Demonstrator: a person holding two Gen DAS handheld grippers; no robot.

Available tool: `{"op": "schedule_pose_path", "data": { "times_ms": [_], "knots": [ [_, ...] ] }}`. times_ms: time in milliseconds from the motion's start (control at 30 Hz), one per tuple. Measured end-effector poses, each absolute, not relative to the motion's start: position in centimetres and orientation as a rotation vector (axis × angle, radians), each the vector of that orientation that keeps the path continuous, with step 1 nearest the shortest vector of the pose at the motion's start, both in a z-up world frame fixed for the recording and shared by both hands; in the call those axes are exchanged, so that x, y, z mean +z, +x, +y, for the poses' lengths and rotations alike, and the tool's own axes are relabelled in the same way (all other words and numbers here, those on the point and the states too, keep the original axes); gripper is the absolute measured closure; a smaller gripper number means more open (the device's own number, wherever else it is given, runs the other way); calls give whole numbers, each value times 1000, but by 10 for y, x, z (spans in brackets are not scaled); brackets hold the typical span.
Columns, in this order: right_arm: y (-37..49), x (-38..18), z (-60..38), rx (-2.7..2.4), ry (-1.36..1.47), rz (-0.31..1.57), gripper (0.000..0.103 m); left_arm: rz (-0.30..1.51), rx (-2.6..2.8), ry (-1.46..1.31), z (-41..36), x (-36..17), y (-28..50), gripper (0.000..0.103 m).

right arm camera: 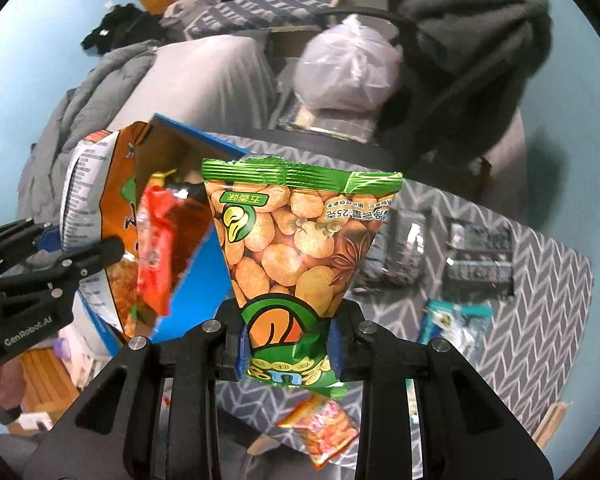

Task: Organize snacks
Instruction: 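Carry both bags over the box and open both tools to drop them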

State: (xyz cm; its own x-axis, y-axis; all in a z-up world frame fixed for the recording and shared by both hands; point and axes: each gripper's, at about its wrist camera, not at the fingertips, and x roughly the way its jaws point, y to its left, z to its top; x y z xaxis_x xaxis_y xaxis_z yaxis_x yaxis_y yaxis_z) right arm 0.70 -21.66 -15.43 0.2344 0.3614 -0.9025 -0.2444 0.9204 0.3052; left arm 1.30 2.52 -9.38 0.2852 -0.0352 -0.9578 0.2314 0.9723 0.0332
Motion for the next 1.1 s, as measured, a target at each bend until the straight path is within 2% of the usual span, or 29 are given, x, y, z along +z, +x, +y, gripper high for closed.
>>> {"op": "schedule_pose_path", "data": {
  "times_ms": [467,1100],
  "knots": [
    [41,-152,-129,563,25,1262,75,1300,-39,100,100,-107,8,67],
    [53,-205,-36,640,-70,1361,76,1380,47,59,147,-145,14,66]
  ]
}}
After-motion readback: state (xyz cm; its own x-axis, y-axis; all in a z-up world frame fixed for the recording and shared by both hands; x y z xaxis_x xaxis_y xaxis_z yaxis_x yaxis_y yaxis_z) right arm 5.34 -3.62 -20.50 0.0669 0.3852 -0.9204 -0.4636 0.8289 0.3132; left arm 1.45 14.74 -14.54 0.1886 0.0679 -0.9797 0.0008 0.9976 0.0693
